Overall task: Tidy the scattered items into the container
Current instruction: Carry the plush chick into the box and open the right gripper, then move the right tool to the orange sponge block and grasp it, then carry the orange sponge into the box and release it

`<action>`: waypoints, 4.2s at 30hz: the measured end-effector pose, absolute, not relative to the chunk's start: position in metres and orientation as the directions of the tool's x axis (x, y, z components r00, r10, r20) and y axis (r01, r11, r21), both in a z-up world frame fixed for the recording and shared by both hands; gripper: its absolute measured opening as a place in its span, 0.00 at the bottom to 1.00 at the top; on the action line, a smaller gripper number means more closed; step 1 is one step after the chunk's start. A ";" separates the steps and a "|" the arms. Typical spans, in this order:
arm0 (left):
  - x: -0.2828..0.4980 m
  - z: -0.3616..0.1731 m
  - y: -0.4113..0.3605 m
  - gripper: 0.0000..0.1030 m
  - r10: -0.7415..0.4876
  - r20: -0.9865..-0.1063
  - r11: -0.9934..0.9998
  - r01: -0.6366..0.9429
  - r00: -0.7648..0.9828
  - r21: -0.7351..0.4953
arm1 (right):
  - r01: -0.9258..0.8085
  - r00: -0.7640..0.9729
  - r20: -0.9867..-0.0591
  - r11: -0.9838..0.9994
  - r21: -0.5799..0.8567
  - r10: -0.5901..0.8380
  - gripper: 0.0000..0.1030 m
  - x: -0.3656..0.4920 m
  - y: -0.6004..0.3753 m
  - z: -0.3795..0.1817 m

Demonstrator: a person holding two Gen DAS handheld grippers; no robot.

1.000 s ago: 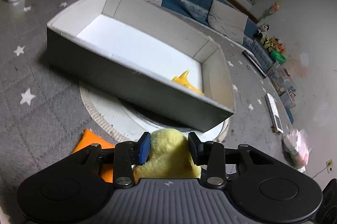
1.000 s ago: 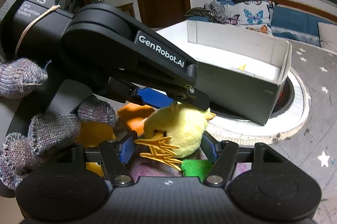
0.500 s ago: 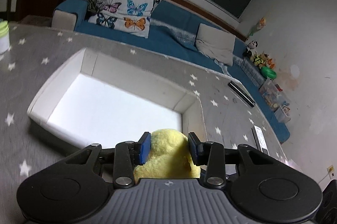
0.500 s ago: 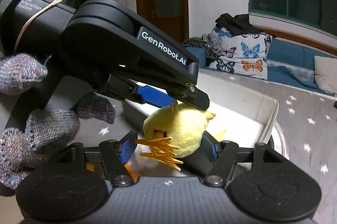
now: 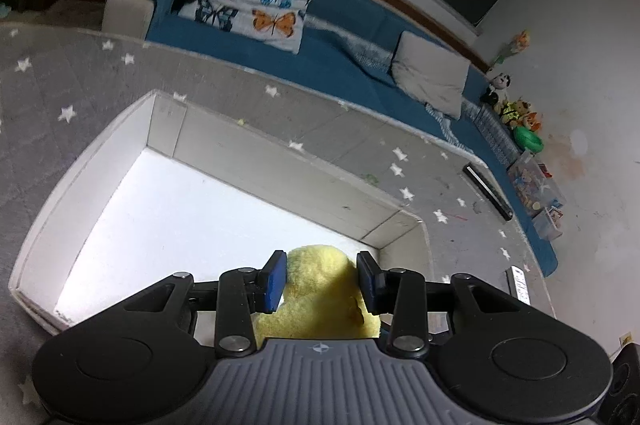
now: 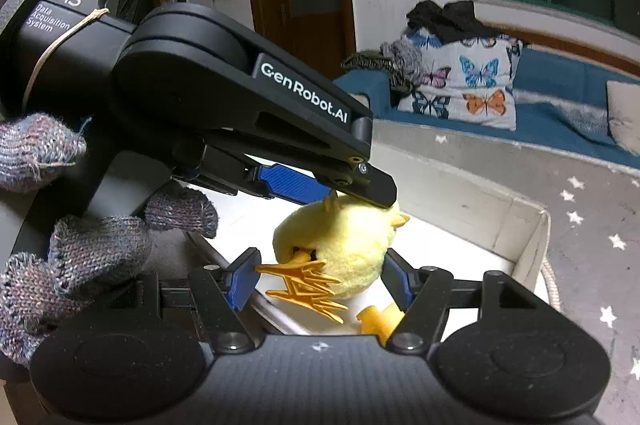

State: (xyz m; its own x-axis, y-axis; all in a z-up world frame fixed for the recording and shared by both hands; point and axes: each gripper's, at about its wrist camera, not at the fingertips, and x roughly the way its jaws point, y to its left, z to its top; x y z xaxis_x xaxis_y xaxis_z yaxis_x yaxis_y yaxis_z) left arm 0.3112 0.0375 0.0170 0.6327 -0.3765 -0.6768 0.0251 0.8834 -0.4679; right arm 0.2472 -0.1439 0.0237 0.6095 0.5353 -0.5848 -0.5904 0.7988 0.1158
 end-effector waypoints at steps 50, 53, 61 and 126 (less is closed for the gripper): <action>0.228 0.013 0.064 0.39 -0.370 -0.663 0.879 0.014 0.651 -0.477 | -0.566 0.654 -0.552 0.819 0.097 0.518 0.71 0.178 -0.137 0.029; 0.212 0.013 0.071 0.39 -0.352 -0.664 0.884 0.001 0.660 -0.468 | -0.586 0.640 -0.557 0.805 0.091 0.529 0.71 0.163 -0.131 0.025; 0.173 0.011 0.087 0.39 -0.296 -0.664 0.899 -0.035 0.686 -0.437 | -0.632 0.587 -0.584 0.768 0.102 0.560 0.71 0.137 -0.112 0.009; 0.212 0.041 0.066 0.30 -0.344 -0.591 0.874 0.018 0.730 -0.486 | -0.578 0.683 -0.519 0.814 0.046 0.515 0.50 0.171 -0.107 0.035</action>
State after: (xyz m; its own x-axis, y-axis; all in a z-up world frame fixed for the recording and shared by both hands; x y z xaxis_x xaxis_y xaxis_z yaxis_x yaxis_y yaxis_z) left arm 0.2123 0.0656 0.0413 0.7299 -0.3439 -0.5907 0.0179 0.8736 -0.4864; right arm 0.1707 -0.1068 0.0345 0.6828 0.5145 -0.5187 -0.5784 0.8144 0.0465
